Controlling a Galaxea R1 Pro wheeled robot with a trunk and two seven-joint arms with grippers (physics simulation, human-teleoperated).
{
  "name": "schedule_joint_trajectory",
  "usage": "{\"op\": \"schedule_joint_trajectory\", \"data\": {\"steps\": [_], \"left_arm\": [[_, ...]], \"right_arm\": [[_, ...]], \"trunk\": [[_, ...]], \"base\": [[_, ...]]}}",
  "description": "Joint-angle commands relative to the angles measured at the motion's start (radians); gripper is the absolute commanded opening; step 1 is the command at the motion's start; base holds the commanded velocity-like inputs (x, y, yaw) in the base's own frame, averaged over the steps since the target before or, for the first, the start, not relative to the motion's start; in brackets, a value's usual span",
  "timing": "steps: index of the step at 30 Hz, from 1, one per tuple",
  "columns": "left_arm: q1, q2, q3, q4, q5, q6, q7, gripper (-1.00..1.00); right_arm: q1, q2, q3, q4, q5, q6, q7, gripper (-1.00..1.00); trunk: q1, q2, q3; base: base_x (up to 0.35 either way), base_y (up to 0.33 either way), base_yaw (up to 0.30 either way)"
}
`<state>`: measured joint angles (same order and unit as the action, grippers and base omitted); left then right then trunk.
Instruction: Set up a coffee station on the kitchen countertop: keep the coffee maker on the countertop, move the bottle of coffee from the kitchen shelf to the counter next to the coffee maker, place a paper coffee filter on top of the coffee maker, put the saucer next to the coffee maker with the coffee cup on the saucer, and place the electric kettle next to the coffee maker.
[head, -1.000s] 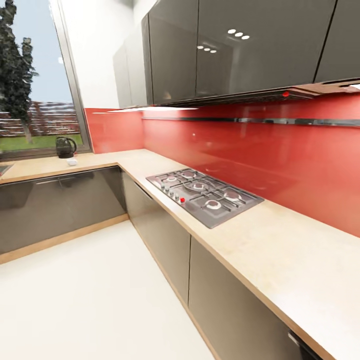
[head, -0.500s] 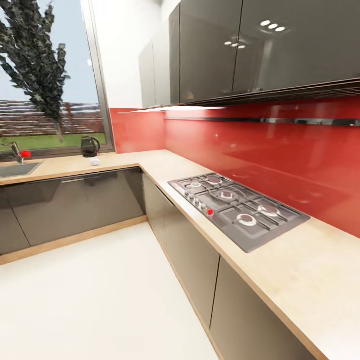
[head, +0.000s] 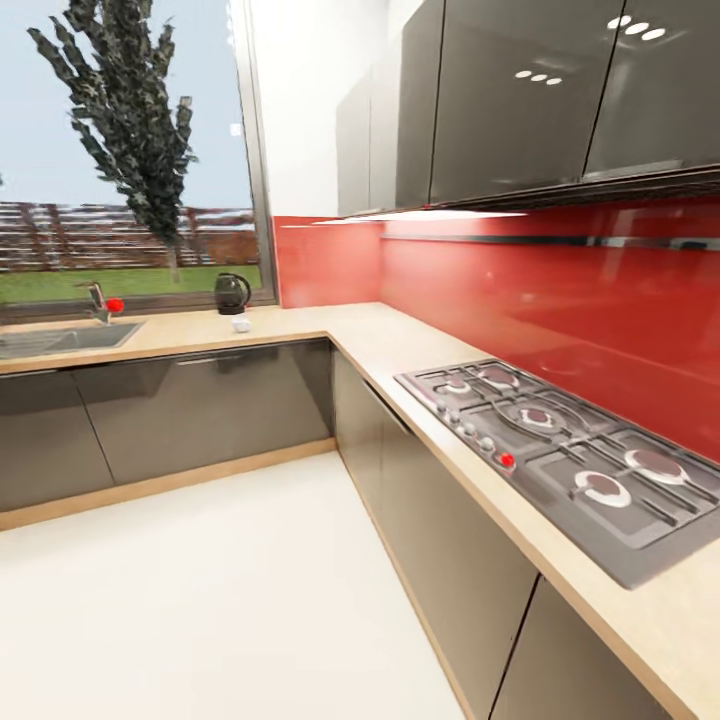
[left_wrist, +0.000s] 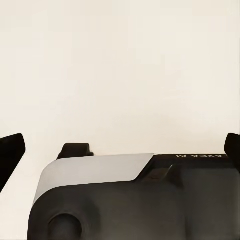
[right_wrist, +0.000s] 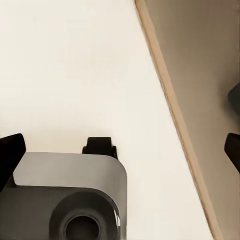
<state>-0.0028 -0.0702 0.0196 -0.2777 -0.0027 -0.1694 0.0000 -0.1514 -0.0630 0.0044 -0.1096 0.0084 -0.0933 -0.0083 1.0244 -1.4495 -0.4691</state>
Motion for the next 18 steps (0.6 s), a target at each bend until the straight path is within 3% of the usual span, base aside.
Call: {"op": "schedule_joint_trajectory", "data": {"steps": [1, 12, 18], "left_arm": [[0.0, 0.0, 0.002, 0.0, 0.0, -0.002, 0.0, 1.0], [0.0, 0.0, 0.002, 0.0, 0.0, -0.002, 0.0, 1.0], [0.0, 0.0, 0.002, 0.0, 0.0, -0.002, 0.0, 1.0]], "right_arm": [[0.0, 0.0, 0.0, 0.001, 0.001, -0.003, -0.001, 1.0], [0.0, -0.003, 0.0, 0.001, 0.001, -0.002, -0.001, 1.0], [0.0, -0.003, 0.0, 0.001, 0.001, -0.002, 0.002, 1.0]], "trunk": [[0.001, 0.0, -0.001], [0.001, 0.0, -0.001], [0.001, 0.0, -0.001]], "base": [[0.309, 0.199, 0.243], [0.308, 0.202, 0.24], [0.309, 0.175, 0.072]]}}
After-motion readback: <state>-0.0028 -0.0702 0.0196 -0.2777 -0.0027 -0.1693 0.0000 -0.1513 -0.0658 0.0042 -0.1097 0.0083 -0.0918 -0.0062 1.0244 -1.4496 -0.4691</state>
